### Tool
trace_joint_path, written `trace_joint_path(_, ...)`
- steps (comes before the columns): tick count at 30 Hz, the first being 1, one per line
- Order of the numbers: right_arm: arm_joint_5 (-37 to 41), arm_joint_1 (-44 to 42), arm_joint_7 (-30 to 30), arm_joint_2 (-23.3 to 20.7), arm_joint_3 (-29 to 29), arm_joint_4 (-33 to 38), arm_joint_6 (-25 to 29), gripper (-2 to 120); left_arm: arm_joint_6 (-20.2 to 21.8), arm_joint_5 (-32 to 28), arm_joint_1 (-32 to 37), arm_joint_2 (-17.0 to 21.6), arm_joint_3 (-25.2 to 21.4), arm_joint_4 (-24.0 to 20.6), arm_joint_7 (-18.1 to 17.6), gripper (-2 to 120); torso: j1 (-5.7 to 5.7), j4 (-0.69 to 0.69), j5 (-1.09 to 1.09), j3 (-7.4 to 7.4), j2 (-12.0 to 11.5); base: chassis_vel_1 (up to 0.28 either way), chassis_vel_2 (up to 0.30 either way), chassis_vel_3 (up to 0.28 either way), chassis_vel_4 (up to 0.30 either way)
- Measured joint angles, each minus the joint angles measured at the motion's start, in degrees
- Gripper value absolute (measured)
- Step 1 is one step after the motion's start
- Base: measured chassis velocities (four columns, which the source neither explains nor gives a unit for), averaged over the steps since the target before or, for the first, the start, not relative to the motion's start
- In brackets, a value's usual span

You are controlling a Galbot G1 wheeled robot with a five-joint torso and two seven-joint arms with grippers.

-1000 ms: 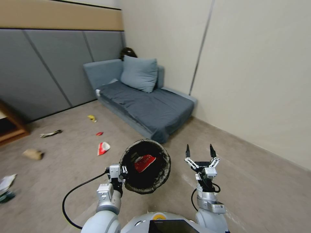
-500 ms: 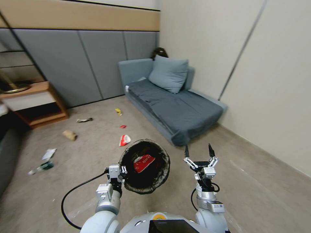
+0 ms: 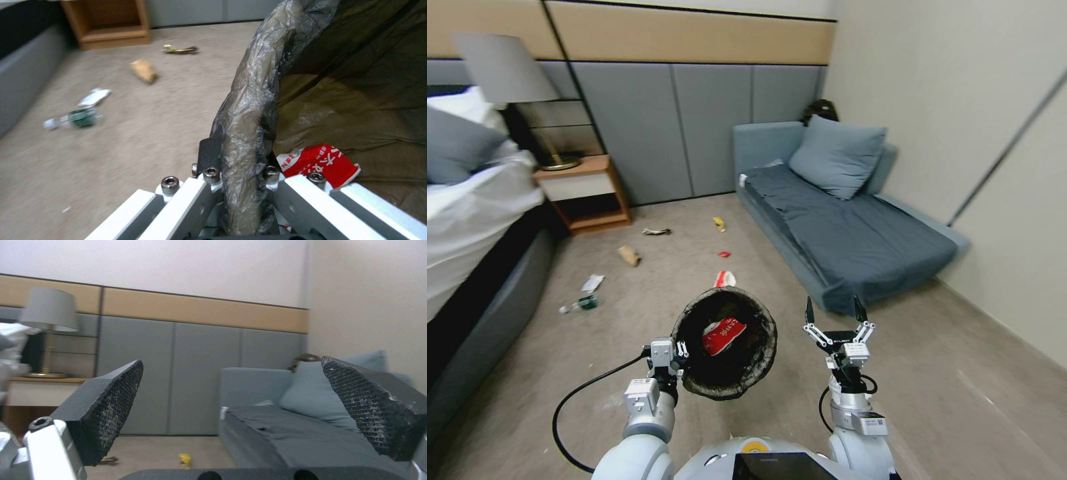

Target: Pick up the trash bin, then pick up the garbage from the floor and place it into the trash bin.

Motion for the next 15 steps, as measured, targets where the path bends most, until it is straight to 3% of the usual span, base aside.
trace_joint_path(15,0.0,0.1,0.0,0.2,0.0,0.4,-0.3,100,-0.3,0.6,-0.1,-0.1,0.1,0.6,-0.1,0,0.0,0.01,0.01,0.0,0.0,0.101,0.112,0.103,0.104)
